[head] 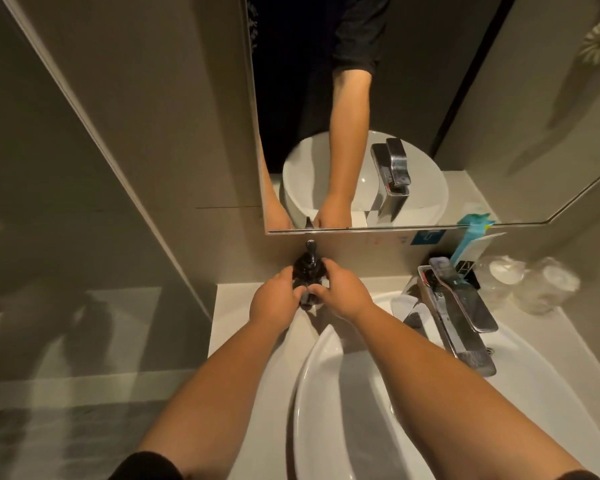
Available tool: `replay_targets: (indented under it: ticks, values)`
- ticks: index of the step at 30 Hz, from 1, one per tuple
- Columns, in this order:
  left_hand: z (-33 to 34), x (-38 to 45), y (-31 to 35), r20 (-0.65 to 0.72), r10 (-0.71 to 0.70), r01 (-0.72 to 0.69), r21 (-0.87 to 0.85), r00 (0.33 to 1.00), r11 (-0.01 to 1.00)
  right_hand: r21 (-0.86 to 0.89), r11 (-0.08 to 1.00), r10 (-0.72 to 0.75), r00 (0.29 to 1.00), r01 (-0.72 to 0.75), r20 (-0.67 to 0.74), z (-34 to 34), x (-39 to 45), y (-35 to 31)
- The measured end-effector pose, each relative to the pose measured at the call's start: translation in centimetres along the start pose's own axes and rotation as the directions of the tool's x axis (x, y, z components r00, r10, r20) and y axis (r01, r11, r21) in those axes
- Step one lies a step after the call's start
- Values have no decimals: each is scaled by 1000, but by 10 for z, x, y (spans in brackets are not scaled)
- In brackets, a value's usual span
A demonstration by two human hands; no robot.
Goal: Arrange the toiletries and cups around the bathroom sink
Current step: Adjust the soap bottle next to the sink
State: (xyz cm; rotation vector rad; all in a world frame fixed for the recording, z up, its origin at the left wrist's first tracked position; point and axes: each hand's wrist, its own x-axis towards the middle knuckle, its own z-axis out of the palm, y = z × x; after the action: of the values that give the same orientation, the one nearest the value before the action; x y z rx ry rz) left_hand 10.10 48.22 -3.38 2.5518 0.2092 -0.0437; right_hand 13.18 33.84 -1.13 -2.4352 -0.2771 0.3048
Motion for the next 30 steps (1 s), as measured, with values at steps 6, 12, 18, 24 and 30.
replay_targets:
  ticks: [6,12,18,24,30]
  values:
    - [19,2,26,-16,20,-21,-14,1000,1000,16,994,109,993,-108,-42,-18,-4,20]
    - [25,3,25,-27,14,-15,-18,1000,1000,38,994,106,992,-104,-64,-17,-3,26]
    - [25,3,26,-40,12,-13,-15,999,1000,39,994,102,993,-100,-66,-15,-3,28]
    - [19,3,32,3,-6,6,44,1000,999,11,996,93,994,-92,-56,-15,-6,25]
    - [-5,-14,41,91,-42,23,202,995,979,-89,987,133,991,-132,12,-26,-27,9]
